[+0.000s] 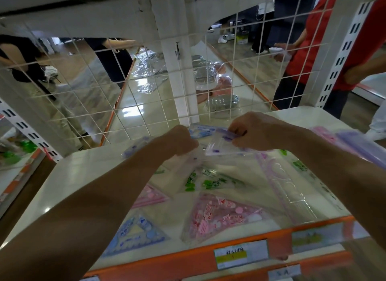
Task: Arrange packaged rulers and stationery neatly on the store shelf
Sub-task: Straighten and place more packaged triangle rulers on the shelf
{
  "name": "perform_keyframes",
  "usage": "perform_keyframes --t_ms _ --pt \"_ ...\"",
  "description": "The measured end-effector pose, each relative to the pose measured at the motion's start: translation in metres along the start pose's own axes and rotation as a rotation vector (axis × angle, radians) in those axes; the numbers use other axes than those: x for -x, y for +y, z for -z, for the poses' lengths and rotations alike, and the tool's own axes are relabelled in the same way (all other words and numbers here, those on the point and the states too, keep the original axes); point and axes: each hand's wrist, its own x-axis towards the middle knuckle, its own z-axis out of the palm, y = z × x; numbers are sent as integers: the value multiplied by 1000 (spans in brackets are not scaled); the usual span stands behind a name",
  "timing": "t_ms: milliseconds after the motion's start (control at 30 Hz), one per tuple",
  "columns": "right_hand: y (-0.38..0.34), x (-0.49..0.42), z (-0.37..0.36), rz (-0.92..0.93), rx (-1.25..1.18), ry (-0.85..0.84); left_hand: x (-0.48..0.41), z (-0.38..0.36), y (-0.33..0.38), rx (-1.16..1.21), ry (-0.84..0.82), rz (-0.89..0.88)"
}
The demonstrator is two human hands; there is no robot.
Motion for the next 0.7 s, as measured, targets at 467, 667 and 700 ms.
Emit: perform_keyframes --t_ms 467,667,700 --pt "-16 -29 -24 -65 10 -85 10 1 6 -117 -162 -93" --pt "-14 -35 -22 -73 43 -97 9 0 4 -189 -114 -146" --pt "-11 -36 -21 -74 26 -78 9 0 4 -255 -115 -171"
